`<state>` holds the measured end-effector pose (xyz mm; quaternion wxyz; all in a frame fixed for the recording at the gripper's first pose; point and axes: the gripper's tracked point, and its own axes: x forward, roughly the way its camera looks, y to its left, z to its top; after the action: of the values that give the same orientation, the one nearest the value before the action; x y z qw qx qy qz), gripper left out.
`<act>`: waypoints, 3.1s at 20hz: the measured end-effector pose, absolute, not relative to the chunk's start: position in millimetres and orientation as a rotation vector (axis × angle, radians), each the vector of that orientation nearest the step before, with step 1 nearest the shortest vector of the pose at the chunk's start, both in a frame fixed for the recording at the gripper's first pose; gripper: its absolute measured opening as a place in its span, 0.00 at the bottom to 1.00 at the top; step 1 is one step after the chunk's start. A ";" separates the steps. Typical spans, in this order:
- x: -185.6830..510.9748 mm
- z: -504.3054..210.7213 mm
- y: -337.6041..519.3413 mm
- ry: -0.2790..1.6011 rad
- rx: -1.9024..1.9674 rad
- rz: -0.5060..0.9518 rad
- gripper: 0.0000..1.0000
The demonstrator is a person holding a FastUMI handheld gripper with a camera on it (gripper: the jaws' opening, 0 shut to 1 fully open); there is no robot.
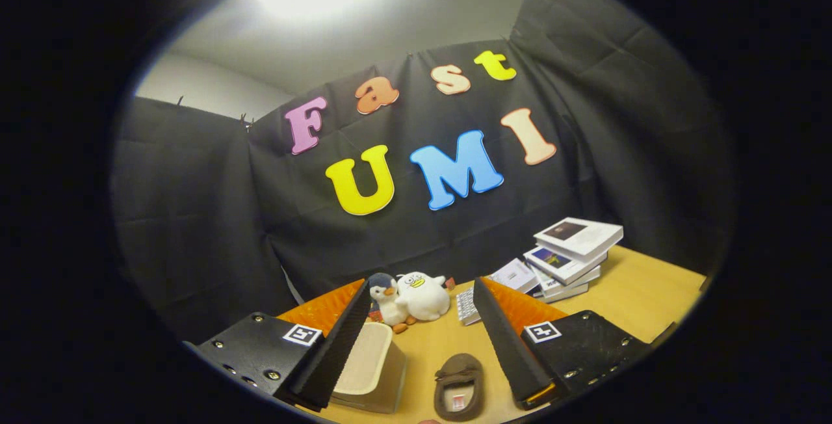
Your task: Open the storage box then place both shoes into the box .Put the left shoe in first, then the right shoe, with the right side of both shoes facing outward in a uniform manner.
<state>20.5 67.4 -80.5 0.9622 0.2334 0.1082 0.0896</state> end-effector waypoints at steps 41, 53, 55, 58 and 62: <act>9.0 -264.3 251.5 0.885 1.309 0.385 0.42; 10.9 -221.9 251.5 0.819 1.203 0.455 0.00; 13.2 -205.0 254.1 0.796 1.174 0.484 0.00; 12.5 -178.4 263.6 0.772 1.134 0.527 0.00; 11.2 -143.3 284.1 0.746 1.113 0.578 0.00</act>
<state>11.2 284.1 -143.3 0.7454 0.5086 0.3406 0.2642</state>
